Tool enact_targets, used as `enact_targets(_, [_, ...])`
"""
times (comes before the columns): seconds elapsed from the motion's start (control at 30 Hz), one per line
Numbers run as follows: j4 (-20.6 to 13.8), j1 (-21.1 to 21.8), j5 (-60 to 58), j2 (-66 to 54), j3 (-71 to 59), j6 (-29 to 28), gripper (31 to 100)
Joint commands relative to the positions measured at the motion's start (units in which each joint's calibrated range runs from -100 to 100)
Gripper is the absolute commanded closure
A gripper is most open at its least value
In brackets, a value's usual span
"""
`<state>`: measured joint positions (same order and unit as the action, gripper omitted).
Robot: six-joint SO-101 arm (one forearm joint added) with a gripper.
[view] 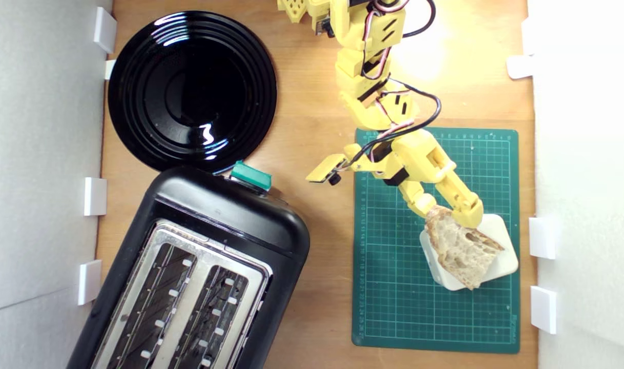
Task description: Pick bread and place in toaster
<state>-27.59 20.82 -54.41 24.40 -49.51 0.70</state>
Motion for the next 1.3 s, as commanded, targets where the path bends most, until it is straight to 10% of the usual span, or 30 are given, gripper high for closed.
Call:
enact_targets(0.0, [0.57,0.93,0.14,-0.77,2.53,0.32,38.8])
enact_targets(0.43, [0.57,0.93,0.14,-0.36,3.71,0.11,39.4])
enact_targets(1.27, [0.57,0.69,0.23,-0.44,3.53,-0.1,68.6])
